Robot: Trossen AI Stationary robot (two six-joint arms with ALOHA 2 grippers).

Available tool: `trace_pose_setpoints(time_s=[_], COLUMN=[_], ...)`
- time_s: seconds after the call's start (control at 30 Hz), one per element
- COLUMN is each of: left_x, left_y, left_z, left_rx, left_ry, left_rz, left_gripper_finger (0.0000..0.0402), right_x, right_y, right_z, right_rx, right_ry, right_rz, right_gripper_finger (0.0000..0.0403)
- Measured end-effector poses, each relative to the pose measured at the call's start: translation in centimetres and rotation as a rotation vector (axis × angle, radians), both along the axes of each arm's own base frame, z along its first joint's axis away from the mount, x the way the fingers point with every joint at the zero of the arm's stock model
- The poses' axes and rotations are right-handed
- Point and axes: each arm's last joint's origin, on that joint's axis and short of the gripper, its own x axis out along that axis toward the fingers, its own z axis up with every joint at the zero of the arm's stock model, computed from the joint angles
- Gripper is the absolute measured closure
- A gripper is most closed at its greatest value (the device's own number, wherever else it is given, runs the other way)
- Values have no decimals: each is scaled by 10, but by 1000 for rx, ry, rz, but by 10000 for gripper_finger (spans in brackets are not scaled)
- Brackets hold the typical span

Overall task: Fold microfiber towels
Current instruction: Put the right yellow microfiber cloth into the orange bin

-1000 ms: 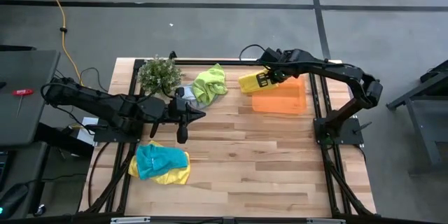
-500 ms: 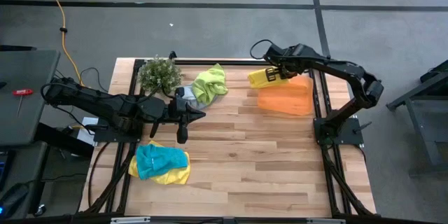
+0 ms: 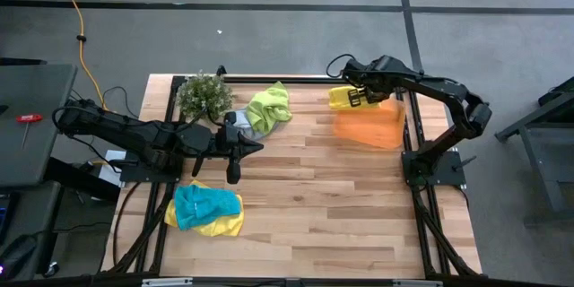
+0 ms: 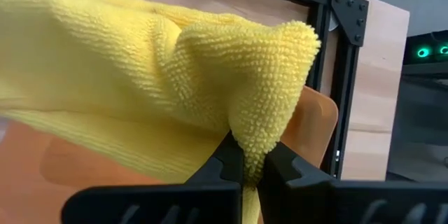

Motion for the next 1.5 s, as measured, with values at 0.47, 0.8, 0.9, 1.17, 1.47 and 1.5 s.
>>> trace_pose_setpoints(time_s=[0.47, 0.8, 0.9, 1.17, 1.47, 1.5], left_x=[0, 0, 0, 0, 0, 0], left_y=[0, 0, -1, -1, -1, -1], left_z=[-1, -1, -1, -1, -1, -1], left_rx=[0, -3, -21, -28, -28, -27], left_ry=[7, 7, 4, 6, 9, 11], left_rz=[-3, -11, -19, -28, -28, -28], left_gripper_finger=[401, 401, 401, 401, 401, 401], right_x=[-10, -24, -31, -37, -35, -36], right_y=[3, 4, 6, 0, -1, 0], right_z=[-33, -92, -102, -109, -109, -109], right_rx=[47, 42, 58, 6, -10, -9], right_ry=[40, -34, -11, -10, -65, -66], right_rz=[-52, -173, -199, -237, -309, -339], right_gripper_finger=[403, 403, 403, 403, 397, 393])
